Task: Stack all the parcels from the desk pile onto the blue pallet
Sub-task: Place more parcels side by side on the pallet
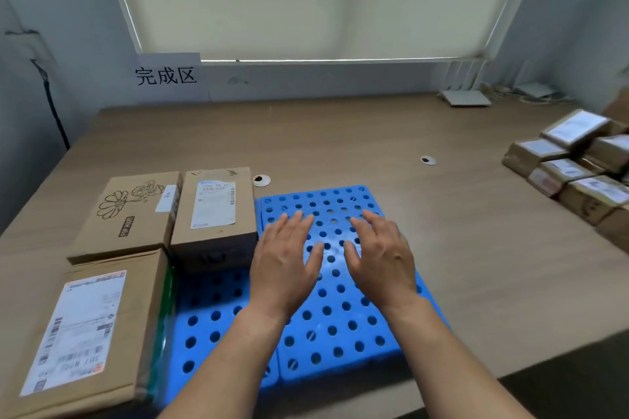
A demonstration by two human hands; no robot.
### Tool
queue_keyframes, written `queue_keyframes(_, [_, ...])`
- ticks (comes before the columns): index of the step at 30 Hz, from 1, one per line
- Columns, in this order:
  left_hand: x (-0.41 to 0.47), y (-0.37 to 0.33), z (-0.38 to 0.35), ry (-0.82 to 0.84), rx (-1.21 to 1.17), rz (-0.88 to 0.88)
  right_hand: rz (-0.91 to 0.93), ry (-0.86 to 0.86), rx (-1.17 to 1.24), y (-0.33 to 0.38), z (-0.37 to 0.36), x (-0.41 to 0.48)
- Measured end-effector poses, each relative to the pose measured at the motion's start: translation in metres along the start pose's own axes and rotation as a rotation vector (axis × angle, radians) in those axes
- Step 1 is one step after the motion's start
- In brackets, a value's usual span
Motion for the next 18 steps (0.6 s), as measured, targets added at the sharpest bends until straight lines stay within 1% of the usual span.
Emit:
queue_keyframes(4, [-0.005,-0.046,-0.039,0.086,0.079,-0.01,-0.036,-0.018,-0.039,-0.054,0.031,-0.021])
queue_keyframes(7, [-0.009,-0.093,-0.069,0.106,0.099,-0.048,-0.08,-0.027,-0.073,-0.103,0.056,-0.036])
queue_keyframes(11, [-0.011,-0.161,-0.108,0.145,0.115,-0.087,-0.135,-0.081,-0.117,-0.172,0.092,-0.057])
queue_keyframes(18, [-0.02,-0.277,-0.175,0.191,0.129,-0.162,-0.22,-0.118,-0.173,-0.293,0.136,-0.097])
Point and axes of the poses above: each hand's wrist, its own x-axis towards the middle knuckle, its own z-axis out of the back of the hand, y = z × x, the point moved 8 cm from there along x, towards the middle knuckle, and after that the axes turned 1 degree about y, right-handed, at the moved point
